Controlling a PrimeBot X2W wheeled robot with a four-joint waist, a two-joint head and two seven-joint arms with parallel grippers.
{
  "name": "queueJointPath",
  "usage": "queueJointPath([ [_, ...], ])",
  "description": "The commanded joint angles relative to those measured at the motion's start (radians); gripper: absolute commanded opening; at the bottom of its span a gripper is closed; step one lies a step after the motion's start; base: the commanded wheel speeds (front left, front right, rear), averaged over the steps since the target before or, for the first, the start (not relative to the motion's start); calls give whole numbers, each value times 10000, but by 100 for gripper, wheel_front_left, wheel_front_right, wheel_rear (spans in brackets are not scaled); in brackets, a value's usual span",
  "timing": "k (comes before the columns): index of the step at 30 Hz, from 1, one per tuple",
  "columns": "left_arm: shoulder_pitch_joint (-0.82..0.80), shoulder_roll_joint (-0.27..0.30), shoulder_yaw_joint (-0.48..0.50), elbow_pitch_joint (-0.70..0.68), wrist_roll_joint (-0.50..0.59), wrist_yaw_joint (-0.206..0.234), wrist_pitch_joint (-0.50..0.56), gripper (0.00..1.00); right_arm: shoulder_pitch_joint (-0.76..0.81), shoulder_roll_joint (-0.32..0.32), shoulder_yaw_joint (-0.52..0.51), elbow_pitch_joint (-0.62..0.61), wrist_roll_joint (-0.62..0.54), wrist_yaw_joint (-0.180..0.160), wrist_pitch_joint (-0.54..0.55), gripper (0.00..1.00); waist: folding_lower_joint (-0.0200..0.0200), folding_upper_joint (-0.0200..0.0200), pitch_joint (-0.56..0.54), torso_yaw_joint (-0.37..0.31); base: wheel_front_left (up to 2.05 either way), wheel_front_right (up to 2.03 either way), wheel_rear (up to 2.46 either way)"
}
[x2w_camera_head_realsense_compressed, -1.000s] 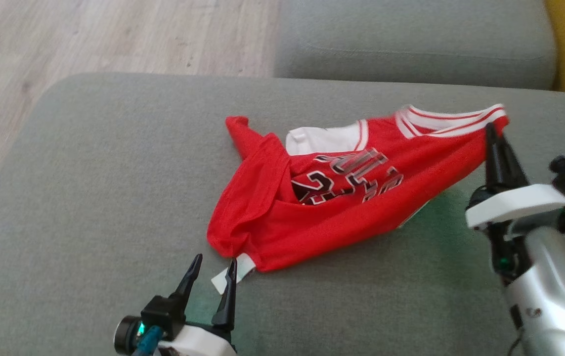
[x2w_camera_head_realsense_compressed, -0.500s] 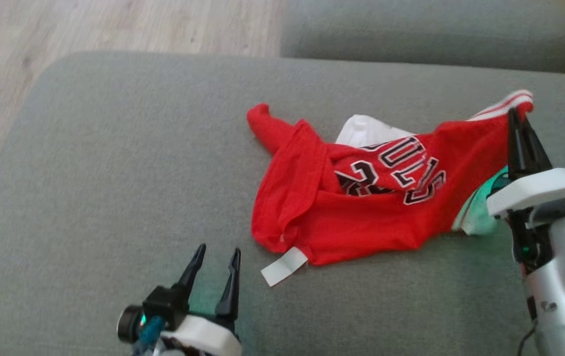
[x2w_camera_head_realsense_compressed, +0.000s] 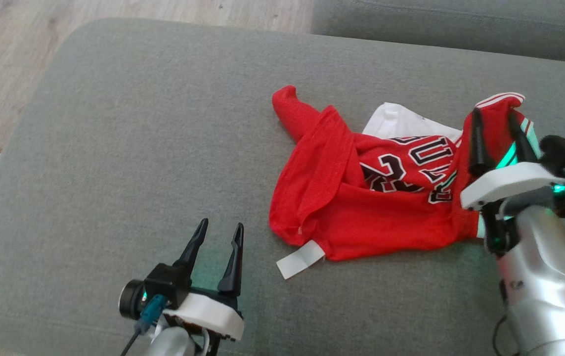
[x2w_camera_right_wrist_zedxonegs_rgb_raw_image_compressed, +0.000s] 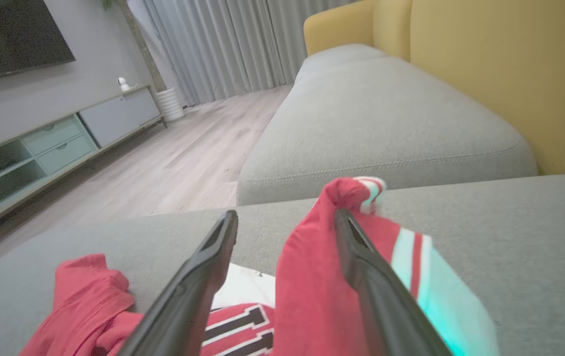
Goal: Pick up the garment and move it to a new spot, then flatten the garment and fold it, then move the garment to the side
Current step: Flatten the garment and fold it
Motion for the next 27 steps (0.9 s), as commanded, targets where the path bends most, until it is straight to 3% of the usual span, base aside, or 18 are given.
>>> queueJointPath([
  [1, -111, 39, 371, -224, 60, 45, -51, 100, -77, -47, 110, -521, 100, -9, -126, 100, 1, 0, -78, -118, 0, 0, 0],
  [5, -28, 39, 479, -263, 136, 41, -51, 100, 624, -162, -673, -1786, 137, -9, -135, 100, 1, 0, -169, -388, 0, 0, 0],
  [8, 4, 39, 485, -302, 146, 26, -51, 100, 1160, -195, -1252, -2019, -92, -9, -136, 100, 1, 0, -215, -552, 0, 0, 0],
  [16, -138, 39, 357, -425, 108, -10, -51, 100, 1099, -421, -2126, 54, -1335, -9, -123, 100, 1, 0, 101, -589, 0, 0, 0],
  [27, -439, 39, 246, -473, 48, 15, -51, 100, -130, -594, -2879, 1812, -2841, -9, 208, 100, 1, 0, 705, -283, 0, 0, 0],
])
